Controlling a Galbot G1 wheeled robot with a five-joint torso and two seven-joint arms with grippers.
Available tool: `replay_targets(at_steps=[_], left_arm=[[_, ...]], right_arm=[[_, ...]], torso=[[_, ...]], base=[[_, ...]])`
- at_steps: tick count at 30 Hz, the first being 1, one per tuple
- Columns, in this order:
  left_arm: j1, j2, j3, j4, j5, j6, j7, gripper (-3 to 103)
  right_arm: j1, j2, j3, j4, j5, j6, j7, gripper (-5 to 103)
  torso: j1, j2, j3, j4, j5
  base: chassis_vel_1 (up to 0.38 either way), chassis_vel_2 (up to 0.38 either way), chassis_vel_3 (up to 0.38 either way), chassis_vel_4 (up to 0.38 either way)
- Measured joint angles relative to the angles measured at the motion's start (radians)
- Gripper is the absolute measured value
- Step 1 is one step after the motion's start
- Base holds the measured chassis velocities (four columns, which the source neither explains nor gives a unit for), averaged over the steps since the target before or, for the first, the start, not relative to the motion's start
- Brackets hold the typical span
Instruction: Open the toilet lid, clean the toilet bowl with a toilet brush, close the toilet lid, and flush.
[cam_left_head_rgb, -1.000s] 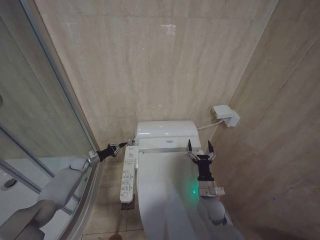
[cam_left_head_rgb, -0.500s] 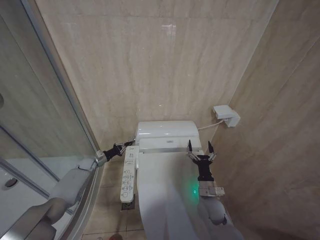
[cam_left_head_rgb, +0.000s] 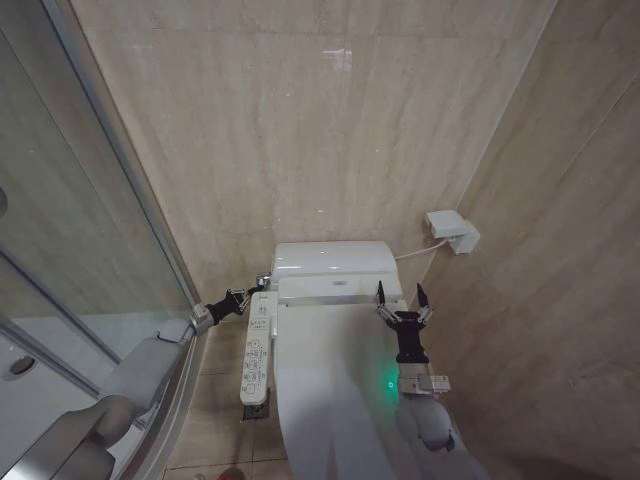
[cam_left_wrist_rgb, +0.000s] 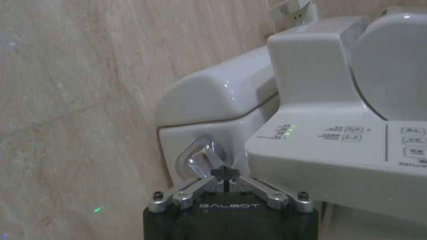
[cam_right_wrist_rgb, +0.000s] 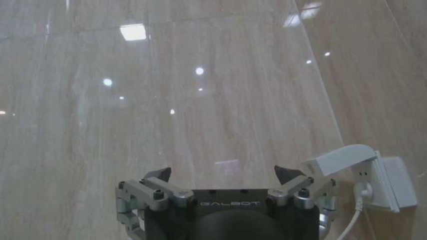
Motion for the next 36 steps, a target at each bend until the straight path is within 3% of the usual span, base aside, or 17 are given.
replay_targets(at_steps=[14, 36], left_arm=[[0.003, -0.005, 0.001, 0.007, 0.036, -0.001, -0.056, 0], [0.007, -0.008, -0.002, 0.011, 0.043, -0.001, -0.064, 0]], right_arm=[[-0.01, -0.002, 0.001, -0.001, 0.0, 0.006, 0.0, 100], [-0.004, 0.0, 0.001, -0.003, 0.001, 0.007, 0.0, 100]], torso=[[0.0, 0.0, 0.0, 0.0001, 0.0002], [0.0, 0.0, 0.0, 0.0001, 0.0003]], base=[[0.0, 0.0, 0.0, 0.0], [0.0, 0.0, 0.0, 0.0]])
